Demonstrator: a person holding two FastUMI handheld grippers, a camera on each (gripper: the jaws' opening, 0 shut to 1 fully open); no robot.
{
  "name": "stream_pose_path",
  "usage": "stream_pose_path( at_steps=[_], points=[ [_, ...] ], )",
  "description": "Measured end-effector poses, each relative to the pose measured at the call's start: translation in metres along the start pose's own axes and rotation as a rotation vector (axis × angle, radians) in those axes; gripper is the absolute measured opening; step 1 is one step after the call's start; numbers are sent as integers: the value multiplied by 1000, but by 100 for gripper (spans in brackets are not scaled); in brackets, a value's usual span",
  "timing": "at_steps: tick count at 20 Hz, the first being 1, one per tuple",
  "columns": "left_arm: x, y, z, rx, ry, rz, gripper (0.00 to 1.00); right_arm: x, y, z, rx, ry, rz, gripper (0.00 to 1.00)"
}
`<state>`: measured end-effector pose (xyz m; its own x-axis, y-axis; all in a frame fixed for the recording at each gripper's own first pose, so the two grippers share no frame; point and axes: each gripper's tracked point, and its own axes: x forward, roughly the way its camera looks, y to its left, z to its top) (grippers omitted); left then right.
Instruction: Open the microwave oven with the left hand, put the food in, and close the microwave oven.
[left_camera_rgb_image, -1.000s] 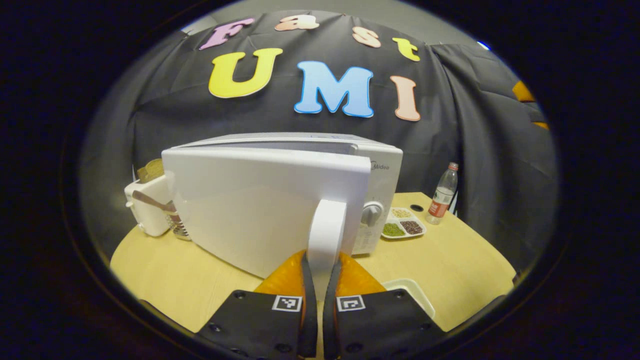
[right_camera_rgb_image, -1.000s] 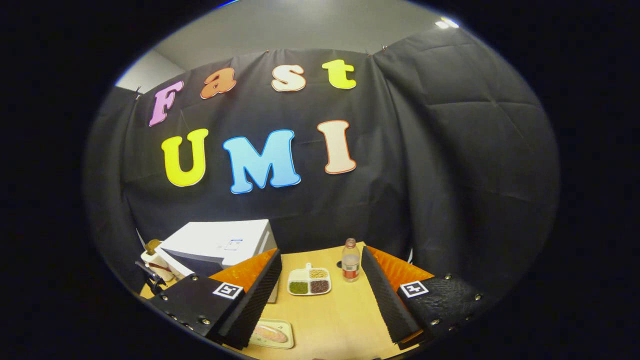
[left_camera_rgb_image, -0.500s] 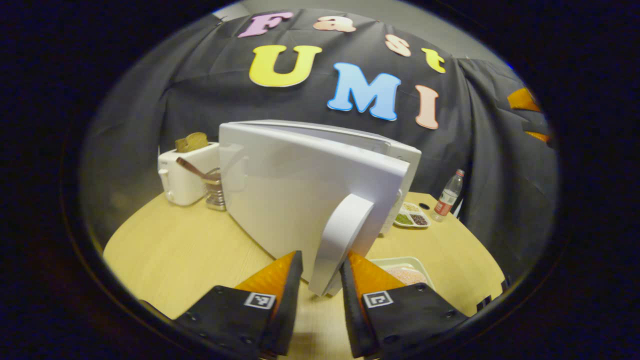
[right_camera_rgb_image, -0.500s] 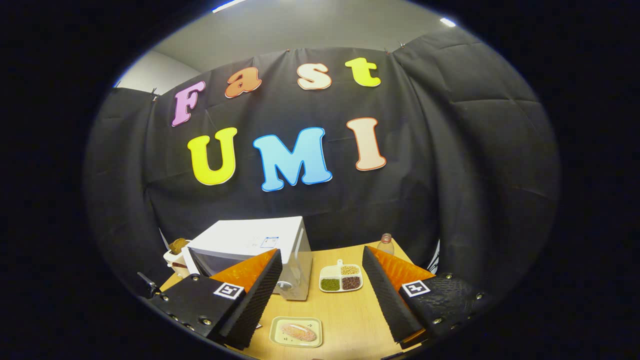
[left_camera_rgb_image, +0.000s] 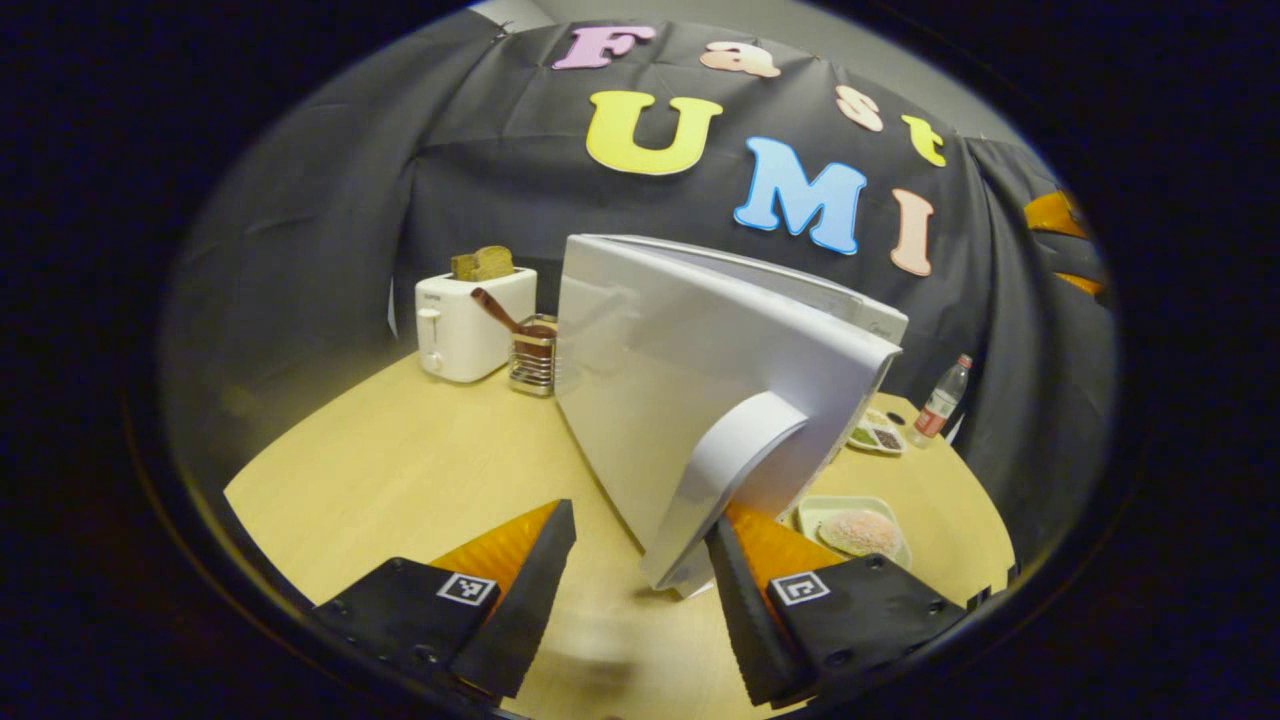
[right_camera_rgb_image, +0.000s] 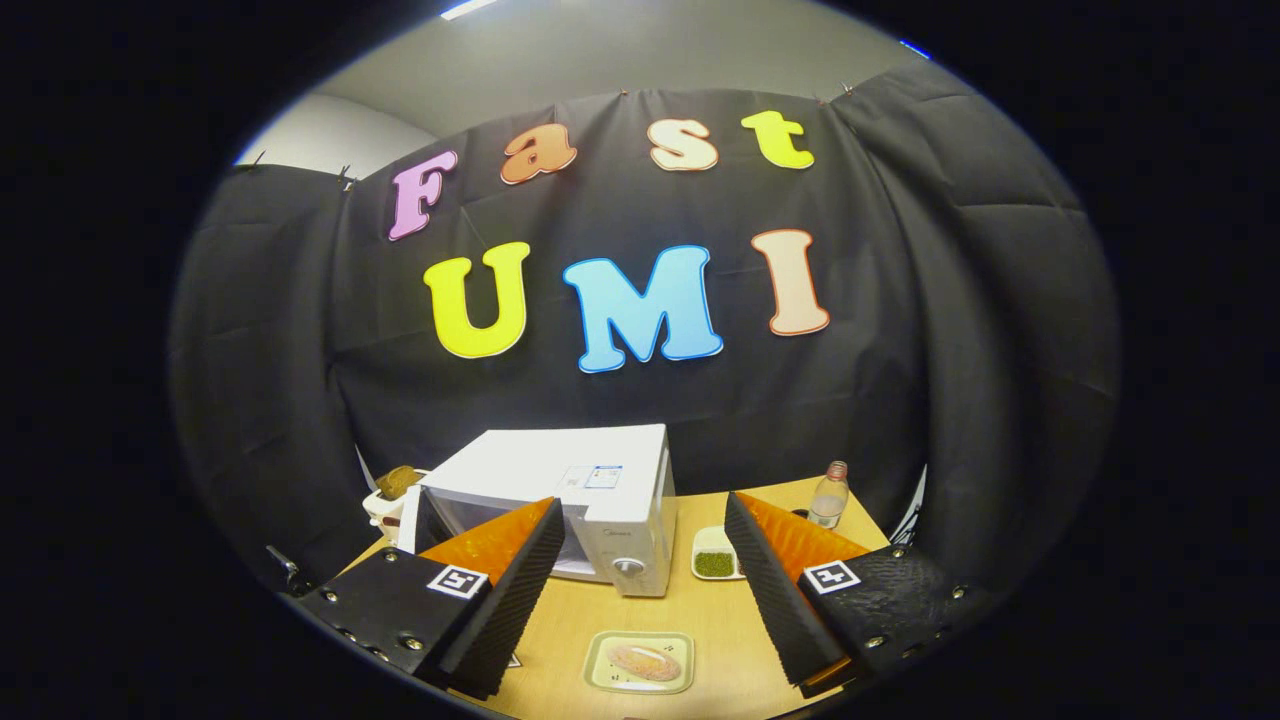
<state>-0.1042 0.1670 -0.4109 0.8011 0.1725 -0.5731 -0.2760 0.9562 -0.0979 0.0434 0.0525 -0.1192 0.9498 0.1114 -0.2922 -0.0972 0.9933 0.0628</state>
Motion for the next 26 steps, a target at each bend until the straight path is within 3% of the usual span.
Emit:
stream_pose_path(
  at_steps=[2,3,5,7,8,9,11,13,14,26],
  points=[
    [-7,19,-1,-4,4,21,90,3,12,0,-8,2,20,99],
    [-12,27,-1,-3,6,27,85,5,18,1,-12,2,30,99],
    [-18,45,1,16,8,28,90,9,27,-2,-17,6,46,99],
    [-23,61,-1,37,22,3,84,12,36,-4,-19,13,58,99],
    [-25,71,-1,36,30,-5,89,13,41,-6,-18,17,62,99],
    [-25,82,0,37,33,-3,86,15,46,-7,-16,22,66,99],
    [-25,104,1,48,38,13,90,17,58,-9,-15,28,74,99],
    [-26,117,3,54,40,0,90,19,71,-8,-23,25,84,99],
    [-27,123,3,57,44,-7,84,19,77,-8,-30,22,87,99],
    [-21,184,14,112,87,-128,89,20,133,-19,-91,34,103,99]
  ],
)
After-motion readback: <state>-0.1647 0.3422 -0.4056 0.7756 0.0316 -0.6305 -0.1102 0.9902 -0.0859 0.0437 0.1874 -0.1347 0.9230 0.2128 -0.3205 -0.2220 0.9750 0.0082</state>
